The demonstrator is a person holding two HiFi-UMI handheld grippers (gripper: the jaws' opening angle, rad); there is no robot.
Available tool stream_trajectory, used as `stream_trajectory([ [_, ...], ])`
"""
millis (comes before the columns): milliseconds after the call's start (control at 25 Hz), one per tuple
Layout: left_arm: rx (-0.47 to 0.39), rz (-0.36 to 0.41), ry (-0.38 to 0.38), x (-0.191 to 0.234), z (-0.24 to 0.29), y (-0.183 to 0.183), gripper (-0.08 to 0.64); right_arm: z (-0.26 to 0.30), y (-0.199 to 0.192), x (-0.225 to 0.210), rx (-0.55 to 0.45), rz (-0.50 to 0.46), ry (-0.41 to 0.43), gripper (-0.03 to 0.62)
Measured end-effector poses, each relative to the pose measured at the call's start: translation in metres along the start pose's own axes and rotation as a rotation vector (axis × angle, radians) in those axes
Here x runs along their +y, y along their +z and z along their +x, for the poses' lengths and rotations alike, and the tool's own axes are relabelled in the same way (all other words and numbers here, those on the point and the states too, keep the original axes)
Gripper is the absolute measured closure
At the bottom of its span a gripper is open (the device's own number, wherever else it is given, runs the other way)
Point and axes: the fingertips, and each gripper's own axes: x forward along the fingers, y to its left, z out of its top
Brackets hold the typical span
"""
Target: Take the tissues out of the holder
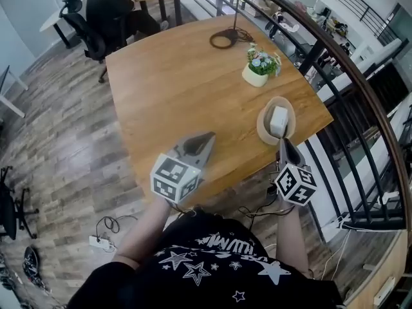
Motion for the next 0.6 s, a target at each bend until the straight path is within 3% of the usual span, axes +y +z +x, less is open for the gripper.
stream_trajectory([
  [280,0.000,-0.028,-0.022,0.023,0.005,-0.004,0.545,0.010,-0.008,-0.001,0.047,-0.013,-0.063,0.549],
  [600,0.034,-0.078,0.011,0.043,0.024,-0.024,0.545,0.045,-0.017,-0.017,0.109,-0.037,-0.075,0.548],
])
